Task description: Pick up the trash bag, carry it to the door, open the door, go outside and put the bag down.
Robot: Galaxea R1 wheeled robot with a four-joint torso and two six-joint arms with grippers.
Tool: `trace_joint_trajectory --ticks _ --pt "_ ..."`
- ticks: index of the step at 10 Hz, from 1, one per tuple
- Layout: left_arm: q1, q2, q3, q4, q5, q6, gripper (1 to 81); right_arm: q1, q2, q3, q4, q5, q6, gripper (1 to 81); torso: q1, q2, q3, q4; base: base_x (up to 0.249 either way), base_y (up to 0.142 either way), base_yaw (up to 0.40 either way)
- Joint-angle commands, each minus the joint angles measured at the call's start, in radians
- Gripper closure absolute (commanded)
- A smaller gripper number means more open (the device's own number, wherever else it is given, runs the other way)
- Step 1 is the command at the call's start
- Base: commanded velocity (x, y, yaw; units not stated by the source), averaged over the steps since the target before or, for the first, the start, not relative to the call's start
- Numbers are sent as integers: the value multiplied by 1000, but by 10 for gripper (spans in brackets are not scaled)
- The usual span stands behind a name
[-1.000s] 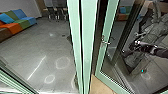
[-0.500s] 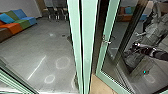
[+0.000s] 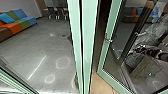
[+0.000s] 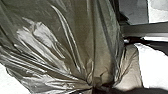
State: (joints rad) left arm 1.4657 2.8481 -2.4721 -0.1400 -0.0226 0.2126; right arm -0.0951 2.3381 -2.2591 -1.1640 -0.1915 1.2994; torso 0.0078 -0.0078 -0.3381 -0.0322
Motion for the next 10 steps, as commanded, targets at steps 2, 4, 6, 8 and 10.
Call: trace_joint_trajectory --ticks 2,4,6,8,10 --pt "-6 -7 7 -6 81 7 811 185 -155 -65 -75 -183 -20 10 0 0 0 0 0 0 0" --pt "-8 -7 7 -6 81 7 811 172 -158 -60 -69 -195 -18 10 0 0 0 0 0 0 0" --pt "-9 -5 7 -7 82 7 811 172 -158 -57 -59 -197 -18 10 0 0 48 -25 0 0 0" --pt "-9 -7 7 -7 87 7 811 171 -156 -63 -60 -195 -19 10 0 0 58 -62 0 0 0" --pt "-11 -8 7 -7 90 7 811 174 -164 -63 -60 -197 -20 10 1 1 45 -51 0 0 0"
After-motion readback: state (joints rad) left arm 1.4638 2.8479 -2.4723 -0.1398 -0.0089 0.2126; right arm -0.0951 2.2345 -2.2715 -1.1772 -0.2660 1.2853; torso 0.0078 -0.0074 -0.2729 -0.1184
